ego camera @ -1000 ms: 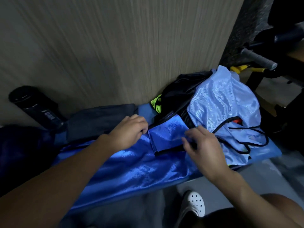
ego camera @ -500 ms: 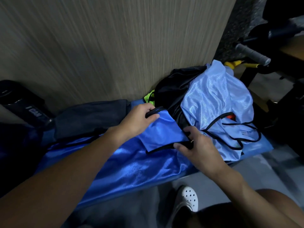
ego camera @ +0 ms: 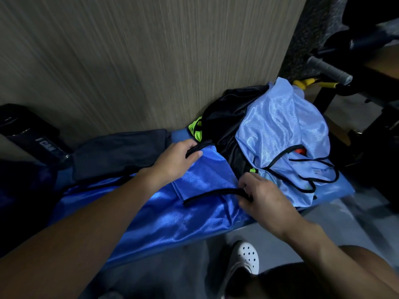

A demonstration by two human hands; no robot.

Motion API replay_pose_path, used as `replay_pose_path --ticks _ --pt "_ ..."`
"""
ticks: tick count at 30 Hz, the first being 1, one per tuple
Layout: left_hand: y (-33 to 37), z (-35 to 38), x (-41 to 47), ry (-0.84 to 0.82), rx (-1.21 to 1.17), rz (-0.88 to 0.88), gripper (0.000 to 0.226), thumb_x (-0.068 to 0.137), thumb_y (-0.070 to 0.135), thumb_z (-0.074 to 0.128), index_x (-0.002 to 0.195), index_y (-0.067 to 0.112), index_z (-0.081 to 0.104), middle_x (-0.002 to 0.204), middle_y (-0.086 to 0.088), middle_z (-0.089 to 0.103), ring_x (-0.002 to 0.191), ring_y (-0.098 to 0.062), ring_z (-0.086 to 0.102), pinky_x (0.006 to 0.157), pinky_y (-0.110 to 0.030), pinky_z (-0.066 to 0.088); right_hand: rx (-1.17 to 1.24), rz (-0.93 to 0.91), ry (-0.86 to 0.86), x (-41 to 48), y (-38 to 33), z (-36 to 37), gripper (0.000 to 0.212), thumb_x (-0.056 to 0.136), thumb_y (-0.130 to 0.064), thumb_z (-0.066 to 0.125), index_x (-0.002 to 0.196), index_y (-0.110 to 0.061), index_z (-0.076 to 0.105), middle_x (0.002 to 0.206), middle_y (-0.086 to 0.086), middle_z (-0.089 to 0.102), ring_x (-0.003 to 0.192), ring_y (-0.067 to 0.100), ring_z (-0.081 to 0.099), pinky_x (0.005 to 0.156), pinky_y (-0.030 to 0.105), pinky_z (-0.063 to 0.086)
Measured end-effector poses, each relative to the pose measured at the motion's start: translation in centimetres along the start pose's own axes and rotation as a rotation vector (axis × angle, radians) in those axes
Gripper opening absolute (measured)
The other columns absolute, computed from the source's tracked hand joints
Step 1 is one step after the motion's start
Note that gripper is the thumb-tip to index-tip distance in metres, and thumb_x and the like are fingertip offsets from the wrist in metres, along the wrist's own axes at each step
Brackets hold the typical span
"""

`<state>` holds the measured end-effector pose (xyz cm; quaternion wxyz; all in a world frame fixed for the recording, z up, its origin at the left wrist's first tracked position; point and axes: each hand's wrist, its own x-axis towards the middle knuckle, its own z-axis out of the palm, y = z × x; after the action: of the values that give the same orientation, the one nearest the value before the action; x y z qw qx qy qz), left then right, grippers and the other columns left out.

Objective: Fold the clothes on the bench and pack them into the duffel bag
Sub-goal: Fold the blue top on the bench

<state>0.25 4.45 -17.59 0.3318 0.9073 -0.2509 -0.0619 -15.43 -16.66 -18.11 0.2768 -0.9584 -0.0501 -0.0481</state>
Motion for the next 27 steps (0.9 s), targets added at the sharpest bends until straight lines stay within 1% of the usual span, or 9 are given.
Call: replay_pose_path --ticks 3,7,9,12,14,17,20,24,27 --pt "0.3 0.2 0.2 0.017 0.02 -0.008 0.019 0.099 0.038 0.055 0.095 0.021 0.061 0.073 0.003 0.061 0.066 -0.019 0.058 0.067 -0.049 0.052 -0.079 -0.017 -0.017 -0.4 -0.2 0.2 0.018 0.087 -0.03 0.062 0.091 -0.025 0.046 0.088 -0.006 0.047 0.073 0.021 0.053 0.064 0.041 0.047" --pt "0.8 1.1 0.5 0.07 -0.072 -0.045 0.041 0.093 0.052 0.057 0.124 0.027 0.056 0.113 -0.002 0.066 0.109 -0.02 0.062 0.097 -0.039 0.05 -0.216 -0.093 -0.088 -0.5 0.2 0.5 0.028 0.082 -0.044 0.066 0.101 -0.029 0.052 0.1 -0.007 0.045 0.094 0.019 0.054 0.082 0.035 0.042" --pt "1.0 1.7 0.9 0.085 -0.102 -0.051 0.042 0.085 0.06 0.056 0.119 0.035 0.054 0.104 0.0 0.066 0.101 -0.023 0.064 0.09 -0.038 0.051 -0.139 -0.075 -0.14 -0.4 0.0 0.7 0.029 0.086 -0.042 0.064 0.109 -0.032 0.049 0.102 -0.01 0.044 0.093 0.018 0.056 0.082 0.034 0.042" --pt "1.3 2.3 1.6 0.134 -0.115 -0.045 0.024 0.088 0.042 0.068 0.107 0.029 0.059 0.075 0.008 0.061 0.073 -0.019 0.062 0.074 -0.04 0.053 0.079 0.003 -0.155 -0.2 -0.1 0.9 0.046 0.087 -0.028 0.067 0.126 -0.03 0.041 0.104 -0.012 0.041 0.086 0.015 0.054 0.077 0.029 0.042" --pt "1.7 2.5 2.0 0.15 -0.106 -0.04 0.023 0.089 0.036 0.07 0.108 0.025 0.061 0.069 0.008 0.06 0.066 -0.016 0.059 0.072 -0.043 0.054 0.117 0.032 -0.146 -0.3 0.1 1.0 0.044 0.088 -0.023 0.068 0.123 -0.025 0.041 0.097 -0.015 0.042 0.081 0.009 0.048 0.071 0.02 0.035" --pt "1.9 2.8 2.2 0.145 -0.109 -0.04 0.026 0.088 0.042 0.069 0.109 0.029 0.06 0.08 0.009 0.062 0.076 -0.016 0.062 0.08 -0.043 0.054 0.118 0.051 -0.152 -0.5 0.2 1.0 0.031 0.09 -0.026 0.066 0.105 -0.027 0.039 0.077 -0.017 0.046 0.064 0.004 0.047 0.059 0.017 0.032" --pt "2.0 3.0 2.0 0.155 -0.08 -0.04 0.023 0.086 0.05 0.068 0.103 0.036 0.06 0.088 0.012 0.065 0.089 -0.014 0.065 0.086 -0.04 0.054 0.066 0.051 -0.133 -0.6 0.1 0.9 0.028 0.091 -0.043 0.063 0.101 -0.029 0.041 0.067 -0.015 0.045 0.063 0.01 0.048 0.057 0.026 0.034" --pt "2.0 3.4 2.4 0.153 -0.066 -0.073 0.018 0.086 0.043 0.072 0.095 0.031 0.063 0.078 0.014 0.065 0.083 -0.012 0.066 0.079 -0.037 0.054 -0.016 0.061 -0.108 -0.5 0.3 0.9 0.021 0.094 -0.039 0.058 0.101 -0.022 0.047 0.072 -0.007 0.051 0.075 0.024 0.058 0.06 0.036 0.039" --pt "2.1 3.7 2.5 0.17 -0.072 -0.1 0.028 0.083 0.048 0.074 0.103 0.03 0.065 0.096 0.005 0.069 0.096 -0.016 0.066 0.088 -0.04 0.054 -0.106 0.112 -0.091 -0.6 0.8 0.7 0.028 0.091 -0.049 0.058 0.099 -0.025 0.047 0.079 -0.002 0.057 0.08 0.026 0.06 0.059 0.035 0.04"
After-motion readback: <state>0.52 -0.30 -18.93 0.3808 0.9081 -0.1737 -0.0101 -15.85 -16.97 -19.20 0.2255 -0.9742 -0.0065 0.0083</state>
